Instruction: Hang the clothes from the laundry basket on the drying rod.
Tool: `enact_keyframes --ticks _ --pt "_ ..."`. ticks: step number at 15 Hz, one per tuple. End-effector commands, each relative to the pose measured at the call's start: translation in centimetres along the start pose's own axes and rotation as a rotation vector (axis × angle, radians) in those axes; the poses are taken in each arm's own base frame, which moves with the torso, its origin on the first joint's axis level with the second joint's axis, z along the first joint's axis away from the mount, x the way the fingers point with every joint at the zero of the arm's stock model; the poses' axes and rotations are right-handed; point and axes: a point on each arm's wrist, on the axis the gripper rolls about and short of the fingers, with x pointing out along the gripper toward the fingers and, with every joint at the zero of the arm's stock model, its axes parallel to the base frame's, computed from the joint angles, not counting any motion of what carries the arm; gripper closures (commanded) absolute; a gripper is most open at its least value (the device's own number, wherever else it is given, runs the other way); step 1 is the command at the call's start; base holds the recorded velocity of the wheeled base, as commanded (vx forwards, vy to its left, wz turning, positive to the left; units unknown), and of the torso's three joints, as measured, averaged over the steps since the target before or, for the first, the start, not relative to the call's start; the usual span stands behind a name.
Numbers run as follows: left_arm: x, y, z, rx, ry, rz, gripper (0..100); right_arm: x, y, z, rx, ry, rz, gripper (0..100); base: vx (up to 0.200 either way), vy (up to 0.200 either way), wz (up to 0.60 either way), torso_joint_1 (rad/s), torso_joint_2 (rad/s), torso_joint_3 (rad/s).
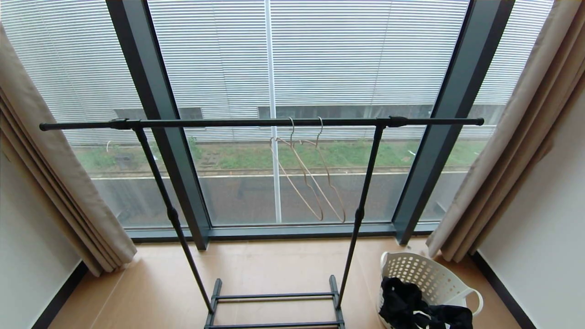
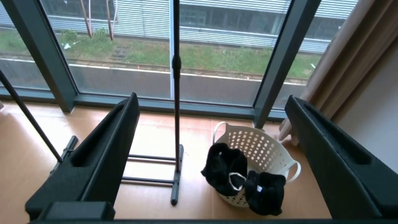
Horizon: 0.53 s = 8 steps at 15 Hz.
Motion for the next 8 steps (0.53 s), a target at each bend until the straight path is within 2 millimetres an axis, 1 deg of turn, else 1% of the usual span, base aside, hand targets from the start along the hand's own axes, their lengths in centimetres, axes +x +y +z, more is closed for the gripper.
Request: enact_keyframes --ticks 1,3,8 --pt "0.00 0.01 0.01 0.002 -0.001 0.000 0 0.01 0.00 0.01 -0.002 0.001 0.001 0 0.000 0.000 0.00 0.000 0.00 0.000" --pt "0.00 0.00 0.00 0.002 0.000 -0.001 0 0.01 0.00 0.01 -0.001 0.001 0.002 0 0.000 0.000 0.00 -0.107 0.25 0.129" --pt "0.00 0.00 0.01 0.003 -0.001 -0.001 0 0.01 0.00 0.01 0.005 0.001 -0.001 0 0.000 0.000 0.00 -0.148 0.32 0.173"
